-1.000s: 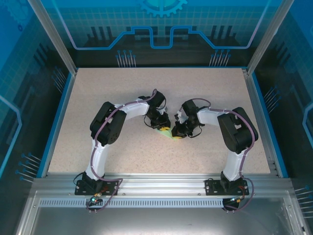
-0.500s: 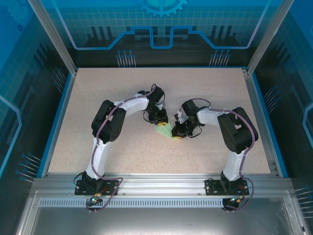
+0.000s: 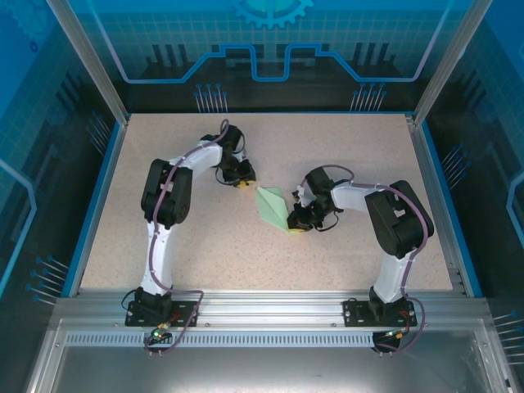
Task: Fold a paper plane with a square sheet of paper (fold left side to right side)
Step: Fourth fold the wing at the center of the table.
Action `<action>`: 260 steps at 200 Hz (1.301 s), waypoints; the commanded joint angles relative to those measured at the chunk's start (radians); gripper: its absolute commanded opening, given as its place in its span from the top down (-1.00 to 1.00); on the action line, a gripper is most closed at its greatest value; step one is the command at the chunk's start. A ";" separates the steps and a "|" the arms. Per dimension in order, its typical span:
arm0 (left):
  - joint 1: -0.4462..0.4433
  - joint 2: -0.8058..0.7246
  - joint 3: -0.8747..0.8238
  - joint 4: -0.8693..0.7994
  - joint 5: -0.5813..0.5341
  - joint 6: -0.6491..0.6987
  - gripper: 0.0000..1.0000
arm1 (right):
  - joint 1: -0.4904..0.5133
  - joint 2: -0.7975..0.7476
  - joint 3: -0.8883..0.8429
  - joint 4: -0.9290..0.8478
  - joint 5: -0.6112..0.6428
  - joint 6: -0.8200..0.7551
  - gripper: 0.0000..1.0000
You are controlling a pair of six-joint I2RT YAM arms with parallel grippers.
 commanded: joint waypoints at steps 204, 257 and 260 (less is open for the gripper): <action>-0.189 -0.323 -0.458 0.401 0.279 -0.254 0.21 | -0.017 -0.080 0.031 -0.033 0.062 -0.018 0.57; -0.194 -0.204 -0.325 0.335 0.256 -0.206 0.27 | -0.018 -0.052 0.043 -0.058 0.086 -0.025 0.64; -0.194 -0.199 -0.319 0.332 0.254 -0.204 0.27 | -0.018 -0.049 0.043 -0.060 0.090 -0.024 0.64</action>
